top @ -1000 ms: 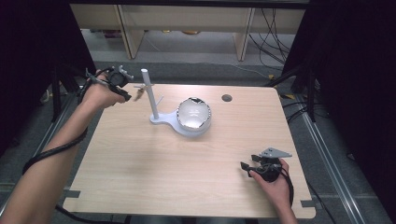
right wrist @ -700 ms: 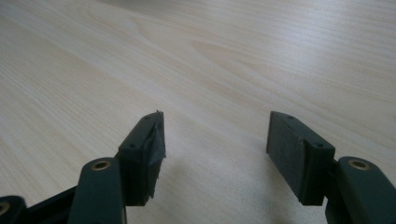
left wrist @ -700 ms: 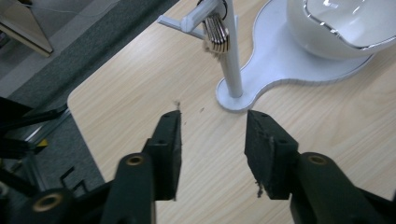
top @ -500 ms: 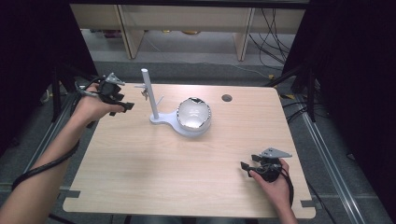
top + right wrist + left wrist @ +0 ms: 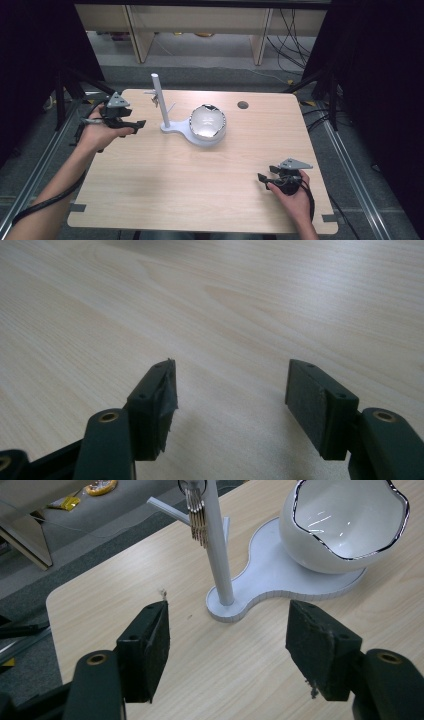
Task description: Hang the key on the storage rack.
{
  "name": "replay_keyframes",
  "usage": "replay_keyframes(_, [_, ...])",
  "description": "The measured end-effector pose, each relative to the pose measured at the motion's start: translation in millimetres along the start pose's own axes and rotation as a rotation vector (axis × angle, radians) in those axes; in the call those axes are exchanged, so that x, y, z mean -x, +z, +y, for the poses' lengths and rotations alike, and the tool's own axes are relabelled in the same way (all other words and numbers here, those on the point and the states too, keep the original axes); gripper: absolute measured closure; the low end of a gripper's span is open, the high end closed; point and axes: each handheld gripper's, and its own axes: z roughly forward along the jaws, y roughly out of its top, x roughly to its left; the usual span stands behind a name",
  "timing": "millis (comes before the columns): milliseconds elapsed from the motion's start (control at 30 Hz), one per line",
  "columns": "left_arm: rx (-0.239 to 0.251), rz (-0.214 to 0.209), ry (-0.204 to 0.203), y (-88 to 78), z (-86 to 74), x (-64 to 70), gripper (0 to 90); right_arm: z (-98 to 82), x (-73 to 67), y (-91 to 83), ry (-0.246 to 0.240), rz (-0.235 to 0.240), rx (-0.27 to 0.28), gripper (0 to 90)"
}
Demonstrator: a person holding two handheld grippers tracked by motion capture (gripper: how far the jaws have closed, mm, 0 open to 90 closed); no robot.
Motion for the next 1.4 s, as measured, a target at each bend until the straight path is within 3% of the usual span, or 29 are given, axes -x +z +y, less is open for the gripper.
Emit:
replay_keyframes(100, [0.006,0.008,-0.021,1.8,-10.1,6.0,33.0,0.0,0.1,-0.3,-0.002,-0.003,-0.002,38.3])
replay_keyframes(133, [0.026,0.005,-0.036,3.8,-14.1,8.6,32.8,0.4,1.9,-0.4,-0.024,-0.005,0.0,38.3])
replay_keyframes(167, [0.017,0.004,-0.028,3.5,-17.9,9.8,32.8,0.4,1.9,-0.4,-0.024,-0.005,0.0,38.3])
replay_keyframes(533, [0.108,-0.006,-0.119,16.4,-67.2,31.6,33.0,0.2,1.8,-0.5,-0.025,-0.004,0.003,38.4])
replay_keyframes(933, [0.153,-0.006,-0.201,29.6,-120.8,55.0,33.1,0.2,1.5,-0.3,-0.03,-0.001,0.002,38.5])
replay_keyframes(1033, [0.163,-0.003,-0.209,30.0,-127.8,58.7,33.2,-0.1,1.4,0.2,-0.027,0.001,0.012,38.5])
replay_keyframes(1067, [0.172,0.0,-0.211,30.0,-134.4,62.0,33.2,0.1,2.3,-0.4,-0.022,0.025,0.005,38.5])
replay_keyframes(1400, [0.233,0.022,-0.235,31.8,-161.6,74.3,33.2,0.1,2.2,0.0,-0.031,0.019,0.004,38.6])
